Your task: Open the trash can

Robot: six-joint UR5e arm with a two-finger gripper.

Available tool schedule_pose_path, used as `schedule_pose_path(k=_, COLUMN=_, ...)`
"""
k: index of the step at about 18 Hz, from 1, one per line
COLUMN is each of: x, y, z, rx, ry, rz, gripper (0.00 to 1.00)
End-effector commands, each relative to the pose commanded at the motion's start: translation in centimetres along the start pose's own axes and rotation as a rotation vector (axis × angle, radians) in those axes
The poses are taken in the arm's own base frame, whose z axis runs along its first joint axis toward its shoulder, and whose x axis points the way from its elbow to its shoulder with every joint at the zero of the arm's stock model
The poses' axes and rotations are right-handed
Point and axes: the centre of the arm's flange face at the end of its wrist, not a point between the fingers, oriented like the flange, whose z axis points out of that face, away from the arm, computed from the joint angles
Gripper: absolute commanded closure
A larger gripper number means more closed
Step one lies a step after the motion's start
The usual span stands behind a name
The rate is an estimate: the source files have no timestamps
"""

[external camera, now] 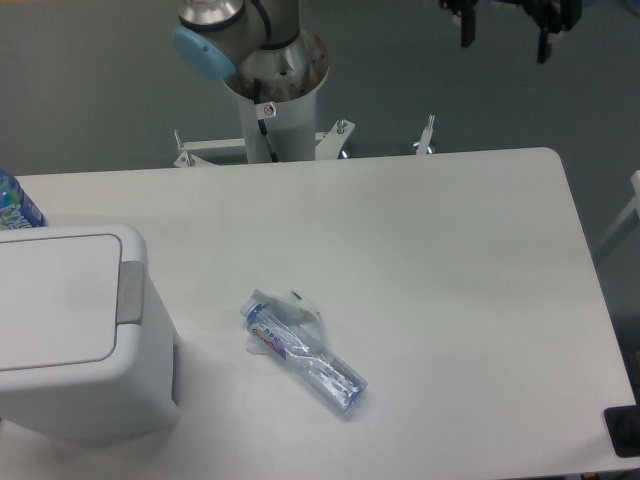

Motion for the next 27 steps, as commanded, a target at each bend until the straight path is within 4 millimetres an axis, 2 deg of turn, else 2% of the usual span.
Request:
schedule_pose_path(k=6, x=-0.1, y=-0.1, z=0.0, rx=0.001, ry=-0.001, rz=-0.003, gripper=0.0)
schedule_pose_path(k=10, x=0.0, y=-0.9, z=0.2, rx=0.004, ry=0.004, rz=-0.13, gripper=0.0)
schedule_pose_path(k=12, x=0.3, y=-3.3, z=0.5, rx=0.024, ry=-0.017, rz=-0.202, gripper=0.0)
schedule_pose_path(k=14, x=0.7, y=-6.8, z=1.1, rx=0.056, ry=-0.039, rz=-0.304, gripper=0.0)
schedule_pose_path(k=17, x=0.8, y=-11.0, z=2.0, rx=0.119, ry=-0.075, rz=-0.497, gripper=0.0)
schedule_pose_path(k=19, x=2.0, y=-14.6, z=2.8, rx=0.156, ry=-0.065, rz=-0.579, gripper=0.0)
schedule_pose_path(k=20, x=2.4, y=-15.8, z=2.9, rx=0.166, ry=-0.057, rz=-0.605, gripper=0.0)
schedule_pose_path(k=25, x=6.1, y=-23.0, z=6.1, rx=0.174, ry=0.028, rz=-0.588, gripper=0.0)
schedule_pose_path(k=27, x=6.7, y=-24.9, z=6.4, rx=0.191, ry=0.045, rz=-0.661, gripper=0.0)
